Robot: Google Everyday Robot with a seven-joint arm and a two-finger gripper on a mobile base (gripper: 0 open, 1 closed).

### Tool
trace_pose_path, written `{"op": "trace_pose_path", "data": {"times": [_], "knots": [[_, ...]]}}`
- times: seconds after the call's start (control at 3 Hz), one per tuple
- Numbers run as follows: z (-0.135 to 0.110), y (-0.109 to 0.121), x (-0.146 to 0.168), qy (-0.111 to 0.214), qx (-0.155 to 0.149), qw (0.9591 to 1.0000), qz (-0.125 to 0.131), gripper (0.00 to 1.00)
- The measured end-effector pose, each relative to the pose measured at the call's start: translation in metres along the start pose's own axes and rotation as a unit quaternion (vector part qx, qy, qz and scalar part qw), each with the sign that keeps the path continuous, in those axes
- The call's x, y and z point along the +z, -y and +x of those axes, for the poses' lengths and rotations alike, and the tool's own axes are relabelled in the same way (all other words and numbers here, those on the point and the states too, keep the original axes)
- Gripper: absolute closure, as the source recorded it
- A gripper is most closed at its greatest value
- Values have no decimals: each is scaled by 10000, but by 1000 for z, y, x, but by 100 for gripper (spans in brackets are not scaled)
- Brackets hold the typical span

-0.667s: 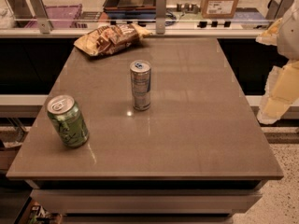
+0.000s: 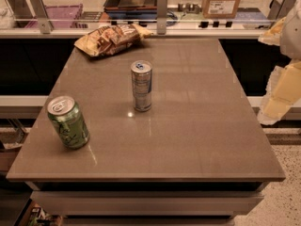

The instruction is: Move green can near brown chip bag

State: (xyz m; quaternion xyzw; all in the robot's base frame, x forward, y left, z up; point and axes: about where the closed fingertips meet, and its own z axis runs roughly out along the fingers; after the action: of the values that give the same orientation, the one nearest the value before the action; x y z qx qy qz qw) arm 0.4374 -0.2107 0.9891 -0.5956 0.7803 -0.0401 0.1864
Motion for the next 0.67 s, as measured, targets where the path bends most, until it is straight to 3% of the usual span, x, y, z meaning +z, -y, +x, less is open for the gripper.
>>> {"op": "trace_pose_path", "data": {"times": [0.33,0.67], "knots": [[-8,-7,2,344,105,9993,-41,0],[-27,-23,15,1120,212,9934,-136,0]]}}
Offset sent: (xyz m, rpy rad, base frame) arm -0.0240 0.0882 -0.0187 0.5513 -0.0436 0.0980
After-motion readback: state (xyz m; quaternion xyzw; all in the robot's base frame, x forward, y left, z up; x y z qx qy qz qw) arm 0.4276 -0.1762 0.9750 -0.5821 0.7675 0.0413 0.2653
